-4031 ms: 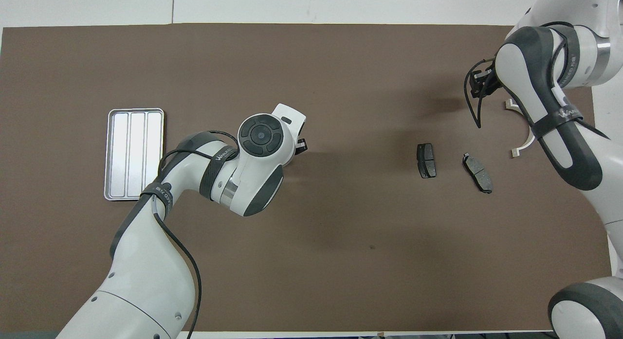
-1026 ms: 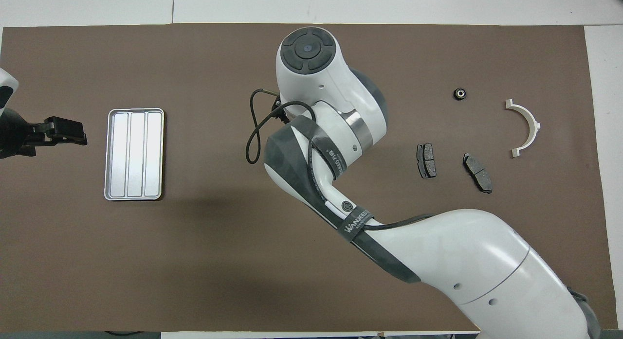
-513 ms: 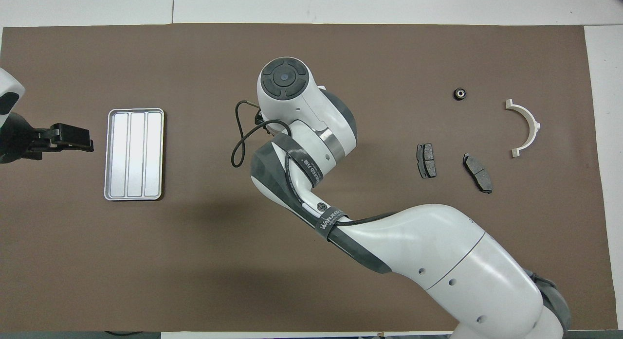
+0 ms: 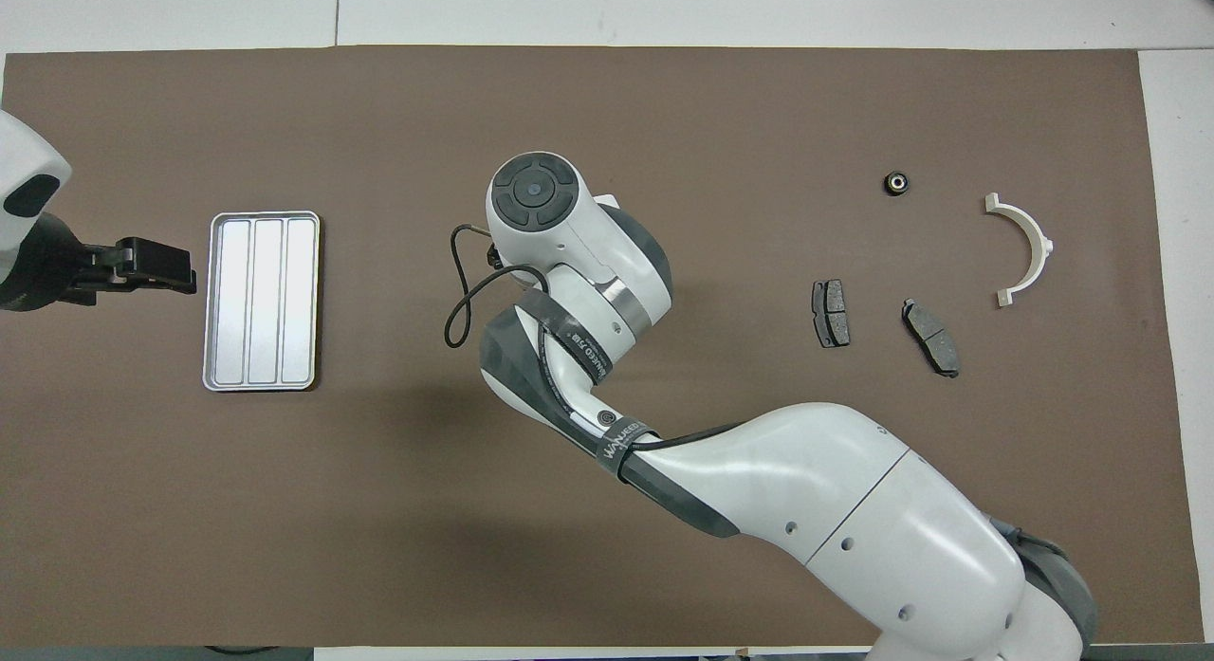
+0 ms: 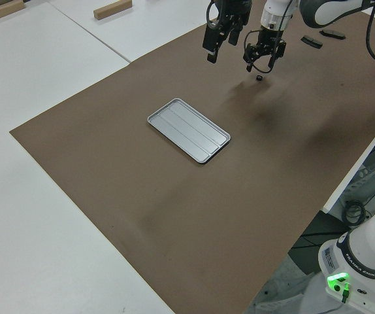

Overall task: Place bearing gear from tray to pile
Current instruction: 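Grasp the second black gear at center with the right gripper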

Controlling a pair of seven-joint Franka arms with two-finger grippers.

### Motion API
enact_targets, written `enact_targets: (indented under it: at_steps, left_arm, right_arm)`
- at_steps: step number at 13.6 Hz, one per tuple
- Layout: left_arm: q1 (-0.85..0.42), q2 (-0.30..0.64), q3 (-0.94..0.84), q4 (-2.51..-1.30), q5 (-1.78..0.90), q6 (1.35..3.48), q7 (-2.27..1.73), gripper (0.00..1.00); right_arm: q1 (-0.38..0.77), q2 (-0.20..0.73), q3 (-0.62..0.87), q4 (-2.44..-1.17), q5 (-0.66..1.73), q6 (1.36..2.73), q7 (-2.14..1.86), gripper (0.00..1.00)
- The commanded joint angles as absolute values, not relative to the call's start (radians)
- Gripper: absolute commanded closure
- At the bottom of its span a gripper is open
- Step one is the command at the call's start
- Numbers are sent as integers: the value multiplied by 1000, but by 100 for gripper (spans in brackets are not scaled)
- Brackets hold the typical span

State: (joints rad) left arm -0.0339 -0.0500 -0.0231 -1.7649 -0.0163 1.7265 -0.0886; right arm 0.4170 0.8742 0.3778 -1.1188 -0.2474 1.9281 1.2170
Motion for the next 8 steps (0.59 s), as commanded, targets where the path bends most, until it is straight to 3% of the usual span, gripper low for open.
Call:
enact_targets:
  at_steps: [1,8]
  left_arm:
    - [-35,-52,-18,-1755,-26,1700,-71,0]
    - [-35,-52,-15,-1749,-25,1700,-71,0]
  right_arm:
    - [425,884,376,-1135,-285,1951,1247,0]
    - [420,884,377,-1180,-287,1990,1247,26]
